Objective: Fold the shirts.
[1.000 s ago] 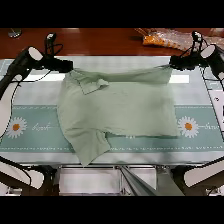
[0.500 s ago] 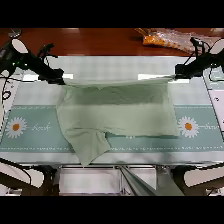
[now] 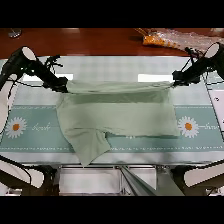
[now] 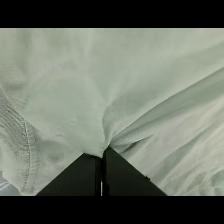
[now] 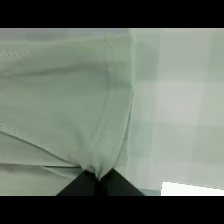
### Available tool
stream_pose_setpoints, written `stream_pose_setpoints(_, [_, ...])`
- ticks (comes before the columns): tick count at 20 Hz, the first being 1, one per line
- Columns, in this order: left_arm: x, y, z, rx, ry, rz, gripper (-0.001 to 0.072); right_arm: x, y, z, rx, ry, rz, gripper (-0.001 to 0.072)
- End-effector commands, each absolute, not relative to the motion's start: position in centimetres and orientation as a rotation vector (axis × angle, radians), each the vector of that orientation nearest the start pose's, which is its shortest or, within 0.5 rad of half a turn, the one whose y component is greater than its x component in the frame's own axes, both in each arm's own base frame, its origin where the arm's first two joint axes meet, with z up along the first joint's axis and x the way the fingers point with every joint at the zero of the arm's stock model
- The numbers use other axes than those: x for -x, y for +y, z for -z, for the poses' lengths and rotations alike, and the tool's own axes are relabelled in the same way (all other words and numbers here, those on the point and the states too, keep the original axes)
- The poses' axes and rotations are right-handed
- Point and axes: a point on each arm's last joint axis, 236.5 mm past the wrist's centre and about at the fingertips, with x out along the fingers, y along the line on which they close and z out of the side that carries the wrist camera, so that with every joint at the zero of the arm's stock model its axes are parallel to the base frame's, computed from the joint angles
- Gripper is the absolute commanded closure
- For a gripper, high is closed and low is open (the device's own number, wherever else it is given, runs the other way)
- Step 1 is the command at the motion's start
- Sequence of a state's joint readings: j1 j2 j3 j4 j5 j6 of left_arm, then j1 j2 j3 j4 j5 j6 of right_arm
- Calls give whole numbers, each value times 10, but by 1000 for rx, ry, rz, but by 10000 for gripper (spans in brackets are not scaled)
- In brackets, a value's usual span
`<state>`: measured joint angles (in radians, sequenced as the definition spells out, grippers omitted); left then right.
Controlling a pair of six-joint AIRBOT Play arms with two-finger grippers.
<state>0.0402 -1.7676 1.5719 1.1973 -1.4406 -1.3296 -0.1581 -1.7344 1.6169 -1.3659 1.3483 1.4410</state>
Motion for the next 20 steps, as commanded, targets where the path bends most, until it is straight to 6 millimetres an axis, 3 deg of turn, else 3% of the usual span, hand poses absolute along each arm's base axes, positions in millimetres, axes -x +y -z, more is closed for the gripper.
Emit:
stream_pose_setpoints(1, [-420, -70, 52, 196, 1579, 401, 580, -452, -19, 35, -216, 1453, -110, 557])
stream_pose_setpoints(2, [-417, -68, 50, 197, 1594, 403, 415, -448, -18, 33, -208, 1466, -128, 455])
stream_pose_setpoints(3, [-412, -64, 45, 201, 1613, 407, 265, -443, -17, 29, -184, 1485, -153, 401])
stream_pose_setpoints(5, [-410, -52, 22, 214, 1605, 396, 236, -426, -26, 6, -116, 1526, -182, 388])
stream_pose_setpoints(7, [-414, -31, -15, 245, 1519, 339, 233, -407, -45, -25, -107, 1529, -129, 386])
stream_pose_setpoints(9, [-403, -11, -51, 254, 1441, 299, 233, -376, -86, -49, -66, 1550, -2, 325])
stream_pose_setpoints(10, [-390, -3, -59, 258, 1425, 287, 226, -360, -100, -54, -86, 1548, 40, 274])
stream_pose_setpoints(12, [-348, 4, -45, 315, 1469, 256, 157, -330, -110, -45, -198, 1554, 63, 262])
stream_pose_setpoints(14, [-298, -10, -12, 411, 1534, 269, 157, -313, -97, -26, -347, 1523, -6, 232])
stream_pose_setpoints(17, [-250, -42, 26, 530, 1543, 332, 157, -307, -81, -7, -468, 1461, -68, 232])
stream_pose_setpoints(20, [-202, -61, 56, 567, 1638, 379, 157, -306, -79, -4, -478, 1458, -74, 233])
